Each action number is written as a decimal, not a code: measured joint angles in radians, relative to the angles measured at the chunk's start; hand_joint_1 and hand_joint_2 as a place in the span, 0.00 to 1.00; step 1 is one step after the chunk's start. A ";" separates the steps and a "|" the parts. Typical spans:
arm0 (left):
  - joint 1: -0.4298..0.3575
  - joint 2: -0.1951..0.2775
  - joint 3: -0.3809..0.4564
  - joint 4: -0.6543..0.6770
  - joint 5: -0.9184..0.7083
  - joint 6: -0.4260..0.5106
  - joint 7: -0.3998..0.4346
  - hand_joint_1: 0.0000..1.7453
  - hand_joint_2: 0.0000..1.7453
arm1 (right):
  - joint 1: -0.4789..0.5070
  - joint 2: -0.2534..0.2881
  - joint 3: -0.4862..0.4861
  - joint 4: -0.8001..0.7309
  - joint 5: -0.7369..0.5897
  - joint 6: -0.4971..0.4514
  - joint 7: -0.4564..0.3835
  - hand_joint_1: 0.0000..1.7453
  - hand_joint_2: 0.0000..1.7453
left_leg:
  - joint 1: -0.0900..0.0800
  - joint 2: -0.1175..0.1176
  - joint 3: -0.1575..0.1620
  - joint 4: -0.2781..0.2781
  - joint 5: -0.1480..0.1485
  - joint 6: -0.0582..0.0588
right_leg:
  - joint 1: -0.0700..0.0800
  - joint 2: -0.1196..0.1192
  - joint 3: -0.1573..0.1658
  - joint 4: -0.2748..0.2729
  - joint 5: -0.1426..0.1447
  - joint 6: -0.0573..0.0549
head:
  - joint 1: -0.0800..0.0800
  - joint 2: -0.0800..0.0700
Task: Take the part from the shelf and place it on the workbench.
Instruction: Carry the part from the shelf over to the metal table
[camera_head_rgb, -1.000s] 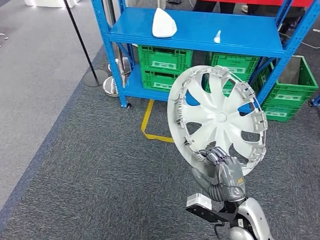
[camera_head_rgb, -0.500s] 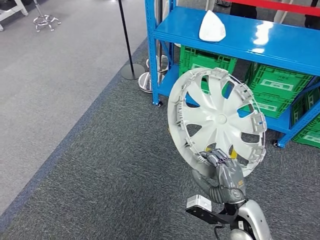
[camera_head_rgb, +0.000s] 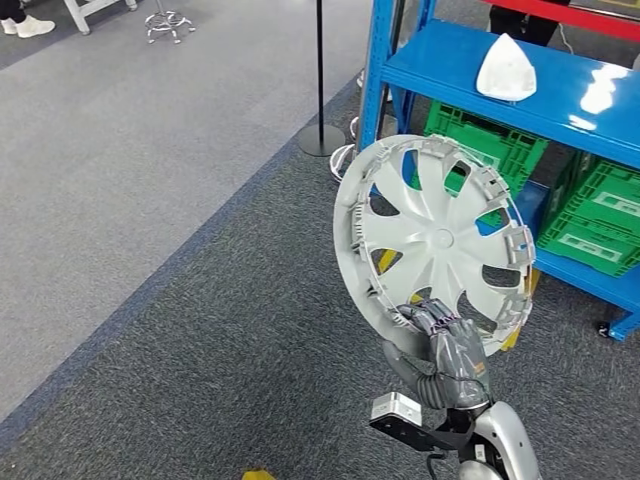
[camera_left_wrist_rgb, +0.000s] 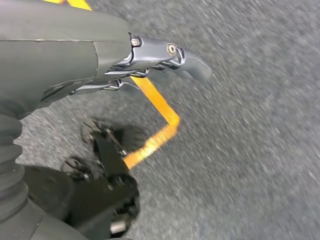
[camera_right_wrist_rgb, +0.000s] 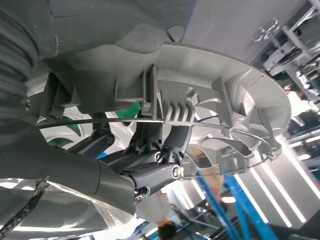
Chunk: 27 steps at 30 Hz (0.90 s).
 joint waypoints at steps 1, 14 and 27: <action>0.003 0.000 0.000 0.000 0.000 0.001 0.004 0.00 1.00 | -0.001 0.000 0.001 0.000 0.002 0.000 0.000 1.00 1.00 | 0.002 -0.013 0.007 -0.008 0.002 0.007 | -0.001 0.012 0.001 0.007 -0.009 0.004 | 0.002 0.000; 0.001 -0.001 0.001 0.003 -0.007 0.000 0.010 0.00 1.00 | -0.002 0.001 0.012 0.000 0.007 -0.005 -0.002 1.00 1.00 | 0.002 -0.190 0.017 -0.004 -0.010 0.006 | 0.000 0.214 -0.058 0.002 0.053 -0.018 | 0.014 0.000; -0.001 0.008 0.001 0.005 -0.023 -0.002 0.010 0.00 1.00 | 0.002 0.002 0.014 0.000 0.014 -0.016 0.002 1.00 1.00 | 0.021 0.020 -0.010 0.021 0.010 -0.035 | -0.005 0.032 0.006 -0.014 0.011 -0.012 | 0.003 0.000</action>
